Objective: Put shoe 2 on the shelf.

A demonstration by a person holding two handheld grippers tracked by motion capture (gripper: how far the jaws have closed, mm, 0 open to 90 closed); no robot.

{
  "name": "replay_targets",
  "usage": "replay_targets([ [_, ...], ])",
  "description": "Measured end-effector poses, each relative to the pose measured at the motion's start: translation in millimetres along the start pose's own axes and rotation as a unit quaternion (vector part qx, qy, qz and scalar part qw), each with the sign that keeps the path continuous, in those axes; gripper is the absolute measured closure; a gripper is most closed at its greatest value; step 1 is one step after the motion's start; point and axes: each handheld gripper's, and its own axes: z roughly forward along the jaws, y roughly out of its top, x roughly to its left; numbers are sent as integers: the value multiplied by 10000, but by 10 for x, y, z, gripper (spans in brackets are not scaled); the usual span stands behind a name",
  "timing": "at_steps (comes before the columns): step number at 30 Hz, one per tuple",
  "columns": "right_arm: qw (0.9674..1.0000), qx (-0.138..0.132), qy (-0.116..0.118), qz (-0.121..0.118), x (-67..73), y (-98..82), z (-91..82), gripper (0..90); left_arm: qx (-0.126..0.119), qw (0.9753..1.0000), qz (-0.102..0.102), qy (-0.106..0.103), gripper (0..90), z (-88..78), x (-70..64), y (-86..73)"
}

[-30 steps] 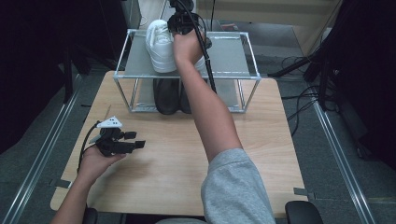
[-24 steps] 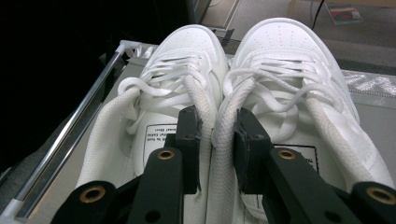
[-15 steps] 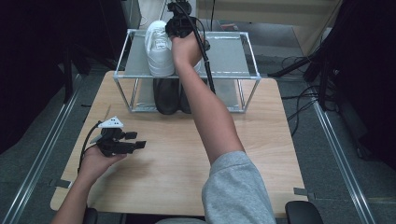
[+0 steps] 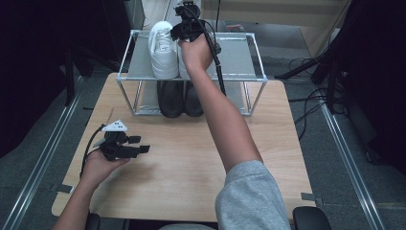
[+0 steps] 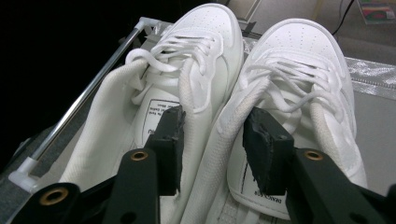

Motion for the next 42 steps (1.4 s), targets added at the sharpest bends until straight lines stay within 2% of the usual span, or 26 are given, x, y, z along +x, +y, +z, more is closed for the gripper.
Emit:
replay_targets([
  [3,9999,-67,68,-134,-33,-30,-36,546,31,10000,25,3,369,-1,2,-4],
  [11,9985,-165,520,-24,-188,-115,-197,499,35,10000,-1,21,368,20,-9,-1],
  [23,9958,-198,872,-192,-331,-298,-445,452,111,9999,12,38,368,36,-6,-5],
  [30,9926,-130,1131,-426,-298,-375,-590,430,138,9999,6,41,368,36,-9,-12],
  [36,9884,-269,1350,-642,-264,-474,-712,429,161,9998,41,52,368,43,-6,-13],
  [42,9855,-326,1470,-781,-236,-536,-840,400,178,9998,28,50,367,49,-11,-18],
])
